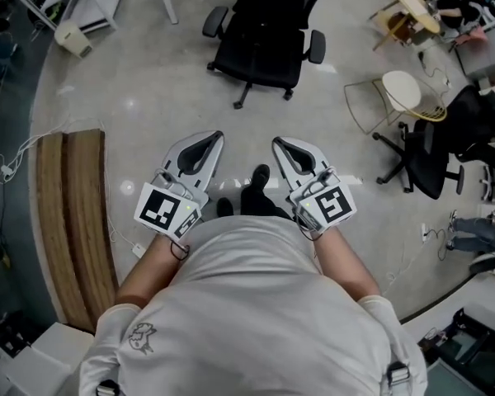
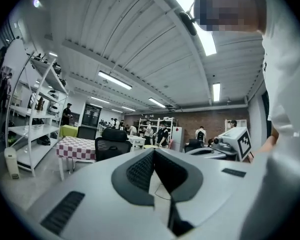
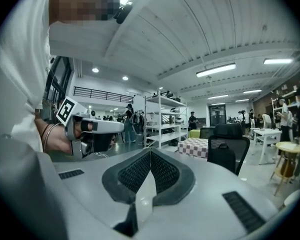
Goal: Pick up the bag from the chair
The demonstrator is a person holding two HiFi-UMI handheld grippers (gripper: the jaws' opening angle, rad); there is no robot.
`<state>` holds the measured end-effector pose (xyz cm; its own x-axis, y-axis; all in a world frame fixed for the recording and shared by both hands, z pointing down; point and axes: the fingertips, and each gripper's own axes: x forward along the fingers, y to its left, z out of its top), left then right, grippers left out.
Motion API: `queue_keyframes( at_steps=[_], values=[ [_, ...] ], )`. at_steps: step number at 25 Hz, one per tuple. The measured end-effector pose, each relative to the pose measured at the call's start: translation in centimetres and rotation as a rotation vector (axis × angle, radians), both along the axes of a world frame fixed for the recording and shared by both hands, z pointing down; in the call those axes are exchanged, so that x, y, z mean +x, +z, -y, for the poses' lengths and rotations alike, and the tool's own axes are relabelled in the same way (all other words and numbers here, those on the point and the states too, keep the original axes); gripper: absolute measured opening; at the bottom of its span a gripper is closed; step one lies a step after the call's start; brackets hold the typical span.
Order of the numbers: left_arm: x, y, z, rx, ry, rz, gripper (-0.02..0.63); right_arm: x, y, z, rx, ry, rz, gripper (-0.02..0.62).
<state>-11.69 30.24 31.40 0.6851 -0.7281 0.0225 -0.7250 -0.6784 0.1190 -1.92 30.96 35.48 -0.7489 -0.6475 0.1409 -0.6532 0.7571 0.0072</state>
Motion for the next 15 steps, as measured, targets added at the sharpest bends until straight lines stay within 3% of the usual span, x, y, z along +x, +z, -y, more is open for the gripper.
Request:
queue_keyframes(
  at_steps=[6,15],
  values=[
    [0.7,1.2,5.0,-0.028,-0.032,0.012,0.011,1.2,0.3,5.4,0.008,-0.033,0.006,0.032],
    [6.5,0.8,13.3,-0.029,-0.038,0.03,0.011,7.7,-0.6,13.6,0.019,-0.065,0.065,0.032]
  ],
)
